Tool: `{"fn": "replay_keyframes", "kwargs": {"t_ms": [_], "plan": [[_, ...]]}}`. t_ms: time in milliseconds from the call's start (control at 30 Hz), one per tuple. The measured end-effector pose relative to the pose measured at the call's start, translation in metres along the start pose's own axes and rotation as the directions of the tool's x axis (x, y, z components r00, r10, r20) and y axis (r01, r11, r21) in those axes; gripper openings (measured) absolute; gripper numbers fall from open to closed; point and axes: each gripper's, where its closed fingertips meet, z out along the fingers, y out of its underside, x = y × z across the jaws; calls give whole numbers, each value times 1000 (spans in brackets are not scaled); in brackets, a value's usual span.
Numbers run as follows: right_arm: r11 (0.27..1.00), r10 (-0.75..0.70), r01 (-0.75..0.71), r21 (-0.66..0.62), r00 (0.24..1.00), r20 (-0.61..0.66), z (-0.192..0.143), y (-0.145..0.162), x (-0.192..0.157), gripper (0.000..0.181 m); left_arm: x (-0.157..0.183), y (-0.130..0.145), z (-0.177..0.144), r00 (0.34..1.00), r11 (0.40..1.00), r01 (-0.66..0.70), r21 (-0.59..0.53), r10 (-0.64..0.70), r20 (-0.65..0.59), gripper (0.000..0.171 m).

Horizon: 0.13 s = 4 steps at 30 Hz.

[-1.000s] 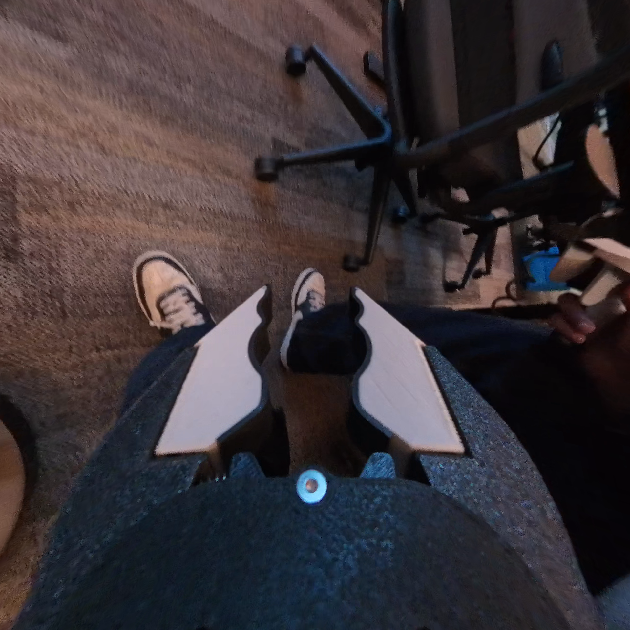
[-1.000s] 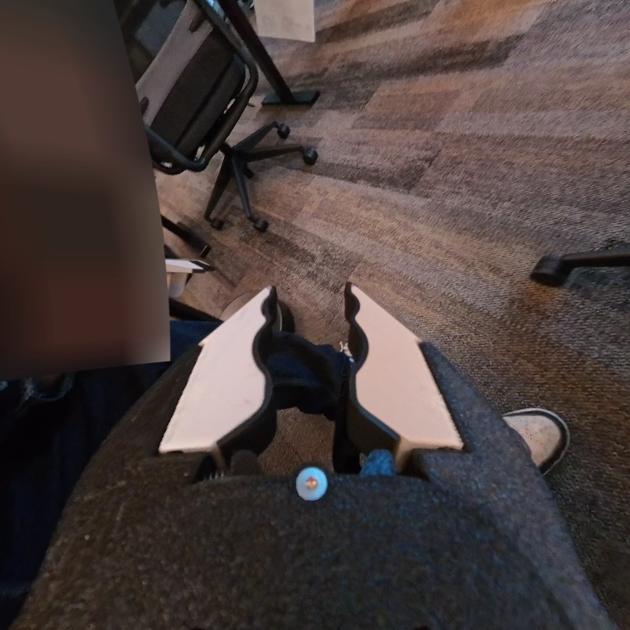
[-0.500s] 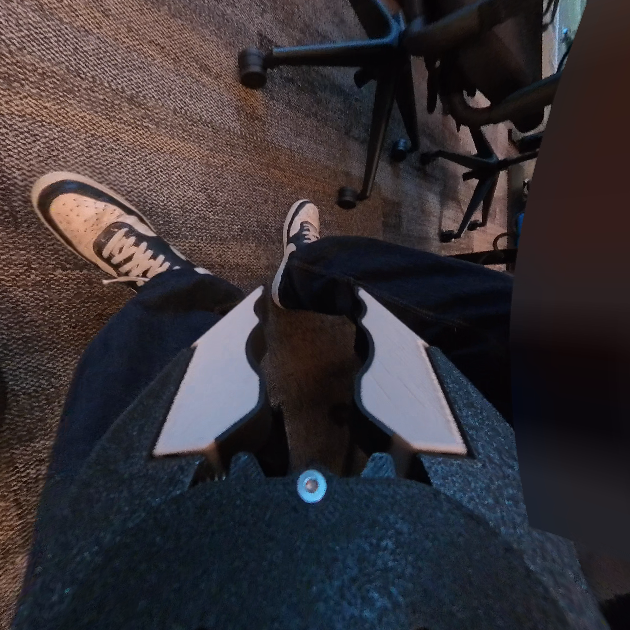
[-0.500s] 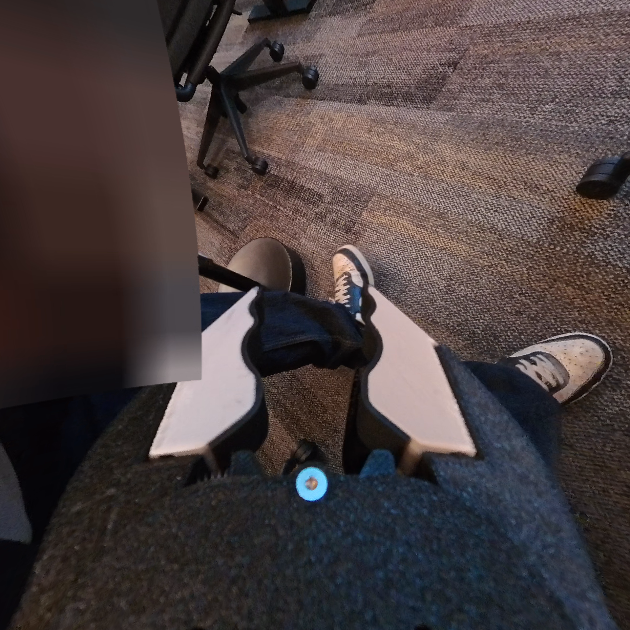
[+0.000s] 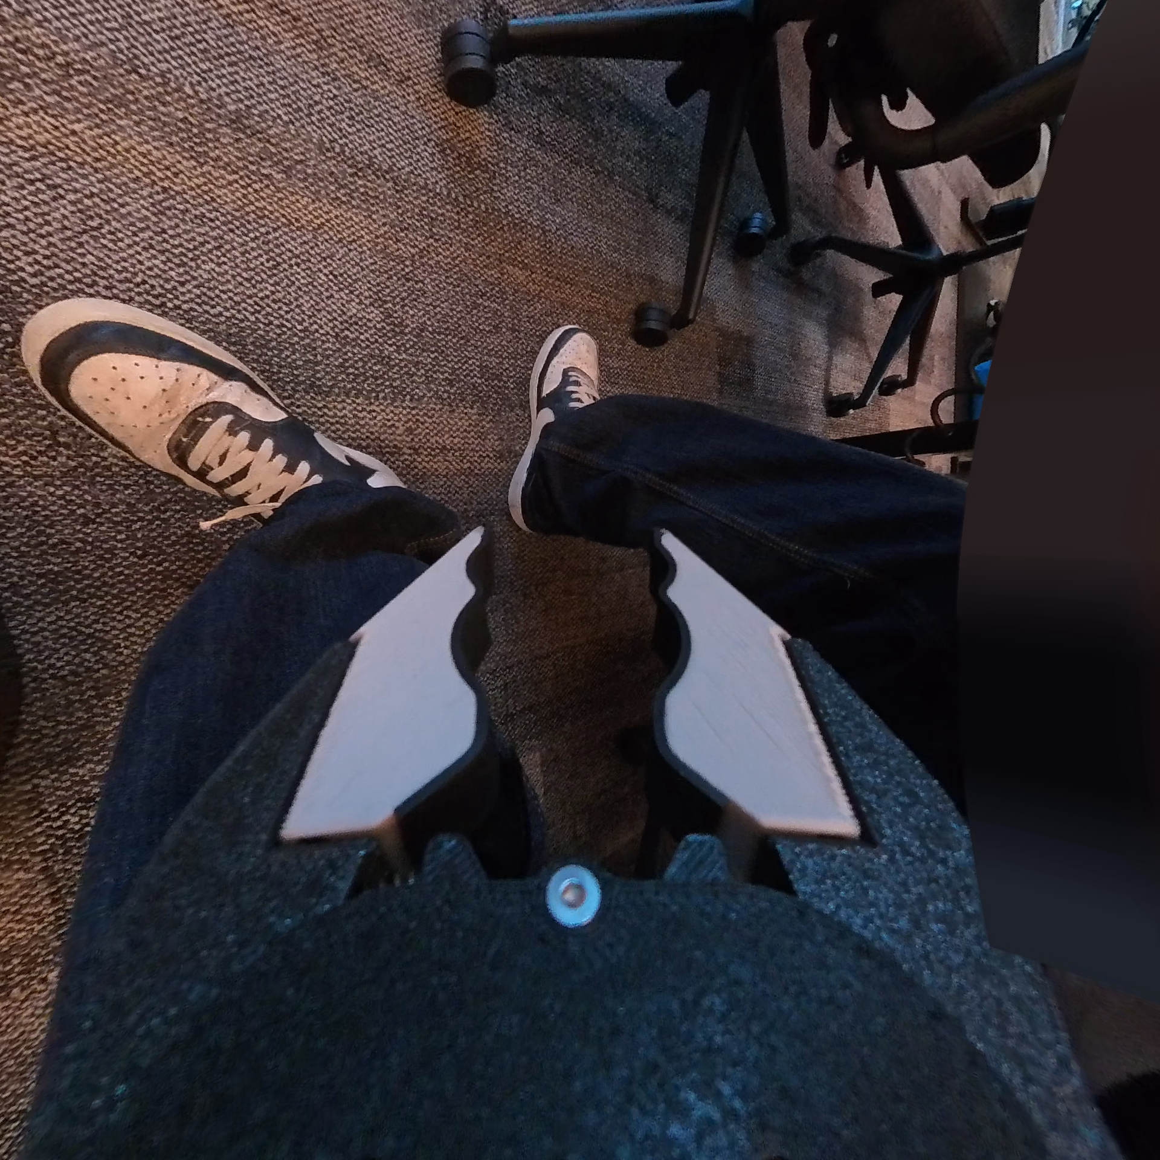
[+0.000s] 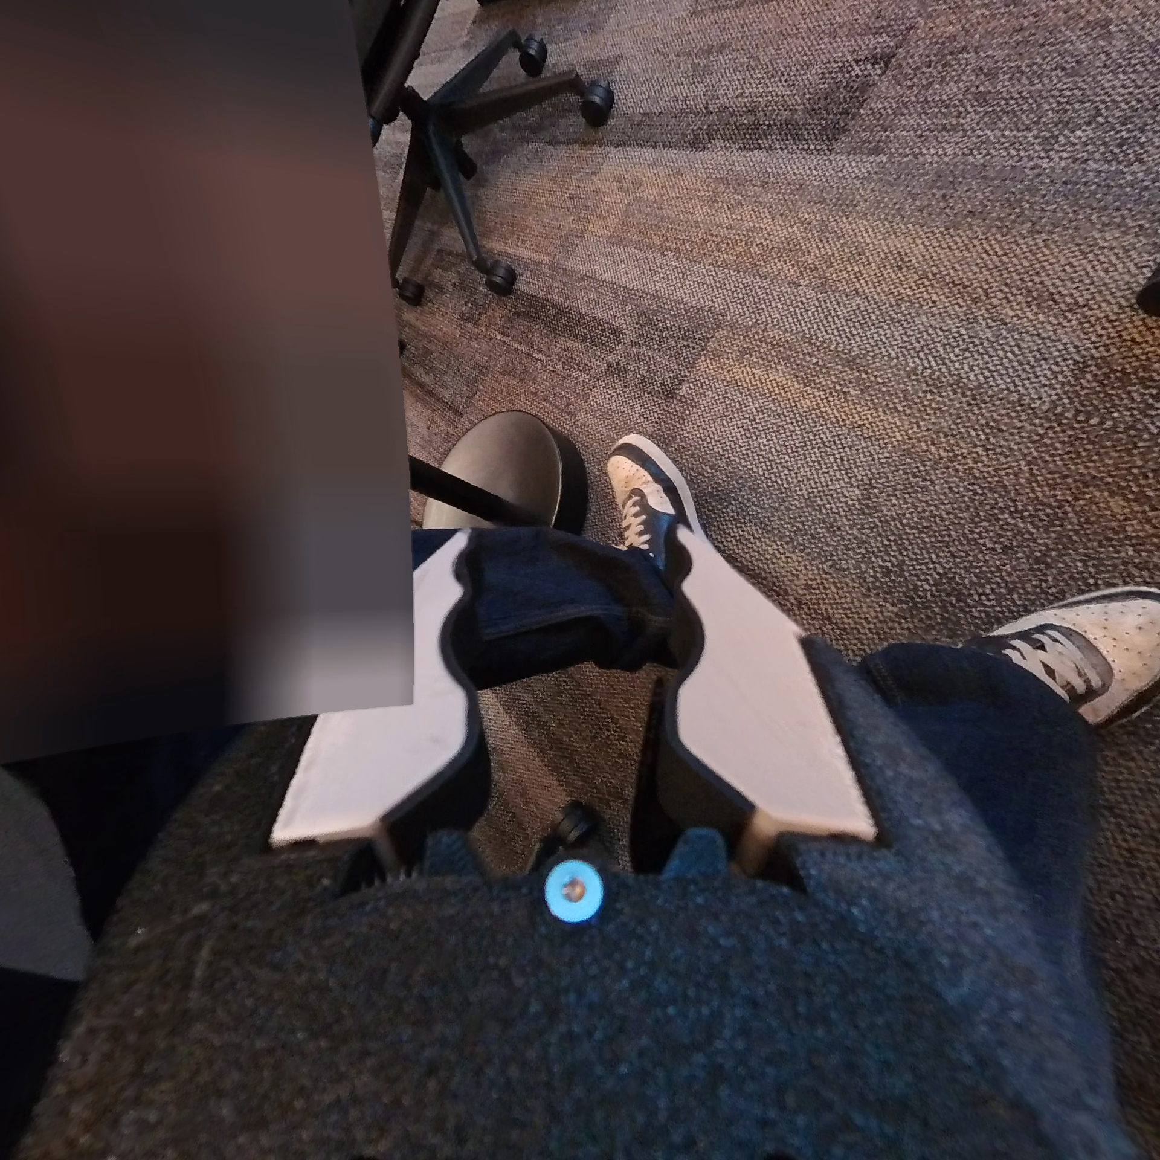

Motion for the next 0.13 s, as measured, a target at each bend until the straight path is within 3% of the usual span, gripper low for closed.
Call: {"fn": "replay_keyframes", "kwargs": {"t_ms": [133], "plan": [[1000,-2,2,-14,1000,6,4,-1,-1,57,-1,-2,1,1000,1000,8,-2,-8,-1,49]]}}
